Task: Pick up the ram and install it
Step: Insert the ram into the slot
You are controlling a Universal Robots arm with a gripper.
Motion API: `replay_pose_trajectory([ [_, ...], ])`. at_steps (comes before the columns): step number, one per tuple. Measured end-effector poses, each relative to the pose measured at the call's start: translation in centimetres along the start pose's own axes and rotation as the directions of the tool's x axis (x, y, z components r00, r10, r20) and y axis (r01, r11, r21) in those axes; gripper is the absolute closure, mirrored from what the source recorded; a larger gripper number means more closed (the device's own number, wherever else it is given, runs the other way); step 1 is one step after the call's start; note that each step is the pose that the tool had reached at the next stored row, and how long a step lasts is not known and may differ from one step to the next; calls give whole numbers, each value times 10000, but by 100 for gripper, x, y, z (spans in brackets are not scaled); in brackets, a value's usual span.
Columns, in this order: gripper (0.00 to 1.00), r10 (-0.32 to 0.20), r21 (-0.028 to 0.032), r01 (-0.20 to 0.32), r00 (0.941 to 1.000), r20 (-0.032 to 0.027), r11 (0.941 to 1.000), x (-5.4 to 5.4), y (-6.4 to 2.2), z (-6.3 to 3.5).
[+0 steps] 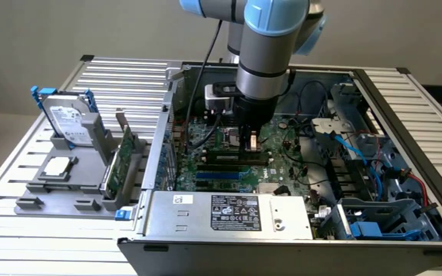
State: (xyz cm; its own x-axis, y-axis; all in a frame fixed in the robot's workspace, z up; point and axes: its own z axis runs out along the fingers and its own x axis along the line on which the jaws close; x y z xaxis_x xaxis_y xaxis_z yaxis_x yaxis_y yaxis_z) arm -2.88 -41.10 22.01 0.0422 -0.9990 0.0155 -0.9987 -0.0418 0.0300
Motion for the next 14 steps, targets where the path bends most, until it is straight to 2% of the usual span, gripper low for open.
replay_pose_trajectory([
  [3,85,0,1,0,10000,2,10000,-1,0,5],
  [4,79,0,1,0,10000,2,10000,0,0,5],
  [5,79,0,1,0,10000,2,10000,-1,0,6],
  [6,73,0,1,0,10000,2,10000,-1,0,6],
  [7,73,0,1,0,10000,3,10000,-1,0,7],
  [8,61,0,1,0,10000,2,10000,0,0,7],
  [9,61,0,2,0,10000,4,10000,0,0,-1],
  [10,55,0,3,0,10000,11,10000,-1,0,-20],
  [12,55,2,2,-2,10000,16,10000,0,3,-72],
  [13,49,1,2,-1,10000,17,10000,1,3,-99],
  [14,49,-1,1,1,10000,16,10000,2,5,-128],
])
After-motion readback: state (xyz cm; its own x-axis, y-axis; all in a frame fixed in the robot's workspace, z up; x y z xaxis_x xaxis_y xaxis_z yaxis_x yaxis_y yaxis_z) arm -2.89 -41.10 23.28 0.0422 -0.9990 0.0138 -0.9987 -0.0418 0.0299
